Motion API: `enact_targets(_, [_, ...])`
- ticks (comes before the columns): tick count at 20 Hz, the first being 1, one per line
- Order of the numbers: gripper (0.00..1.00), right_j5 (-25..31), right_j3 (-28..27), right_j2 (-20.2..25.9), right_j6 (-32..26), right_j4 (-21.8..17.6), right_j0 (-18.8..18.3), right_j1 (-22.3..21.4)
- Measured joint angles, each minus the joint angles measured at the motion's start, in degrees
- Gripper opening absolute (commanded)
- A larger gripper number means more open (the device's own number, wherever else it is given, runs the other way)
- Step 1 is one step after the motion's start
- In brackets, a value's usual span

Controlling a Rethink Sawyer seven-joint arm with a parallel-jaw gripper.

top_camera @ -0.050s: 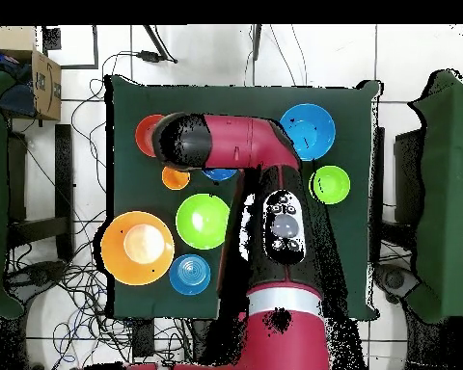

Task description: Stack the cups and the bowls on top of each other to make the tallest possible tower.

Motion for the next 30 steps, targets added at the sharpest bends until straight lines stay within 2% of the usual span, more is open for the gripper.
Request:
enact_targets(6, [1.0, -3.5, 0.4, -1.8, 1.7, 0.3, 1.6, 2.0])
enact_targets(11, [1.0, -9.5, 4.1, -2.9, 3.7, 0.7, 3.0, 2.1])
enact_targets(14, [1.0, -10.8, 5.4, -2.9, 4.1, 0.8, 3.1, 2.0])
enact_targets(22, [1.0, -12.9, 13.4, -3.3, 4.4, 1.7, 4.4, -0.1])
enact_targets(28, [1.0, -14.7, 16.2, -3.3, 4.4, 2.0, 5.4, -0.2])
enact_targets(30, [1.0, -17.3, 16.7, -3.3, 4.4, 2.0, 5.7, 0.6])
